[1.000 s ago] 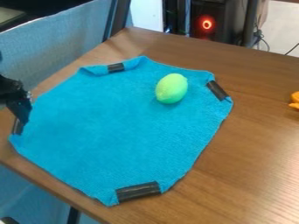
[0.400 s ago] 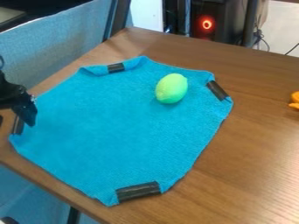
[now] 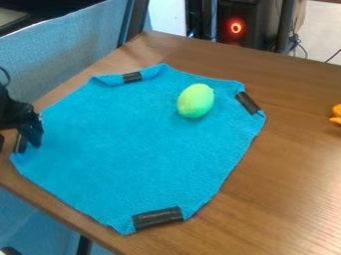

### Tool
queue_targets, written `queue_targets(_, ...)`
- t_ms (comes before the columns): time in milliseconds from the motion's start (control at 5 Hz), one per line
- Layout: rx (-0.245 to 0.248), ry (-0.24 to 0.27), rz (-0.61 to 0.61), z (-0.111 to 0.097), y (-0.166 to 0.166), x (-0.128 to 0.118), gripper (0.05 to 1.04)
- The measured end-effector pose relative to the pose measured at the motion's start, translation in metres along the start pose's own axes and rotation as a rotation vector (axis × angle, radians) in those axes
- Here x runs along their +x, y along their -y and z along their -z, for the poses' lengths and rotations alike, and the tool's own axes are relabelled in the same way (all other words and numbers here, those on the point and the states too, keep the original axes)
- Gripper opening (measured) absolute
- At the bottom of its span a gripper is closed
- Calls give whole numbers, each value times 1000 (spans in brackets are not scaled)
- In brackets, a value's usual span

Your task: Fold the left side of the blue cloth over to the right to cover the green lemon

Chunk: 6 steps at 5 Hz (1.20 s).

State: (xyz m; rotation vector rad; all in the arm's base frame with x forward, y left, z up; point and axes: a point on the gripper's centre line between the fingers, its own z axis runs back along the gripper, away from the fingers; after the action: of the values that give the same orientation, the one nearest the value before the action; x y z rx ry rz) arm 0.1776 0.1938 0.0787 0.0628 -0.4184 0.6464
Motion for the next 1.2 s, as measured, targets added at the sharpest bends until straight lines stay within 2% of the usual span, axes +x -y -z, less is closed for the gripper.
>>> queue_targets(200, 18, 4, -10, 3, -3, 1, 948)
queue_targets(400, 37, 22, -6, 6, -6, 1, 633)
queue_targets(600, 48, 28, 13, 9, -8, 0, 362)
queue_targets(800, 59, 26, 0, 10, -9, 1, 153)
queue_targets(1000, 62, 25, -32, 8, -9, 5, 70)
queue_targets(1200, 6, -1, -124, 0, 5, 14, 57)
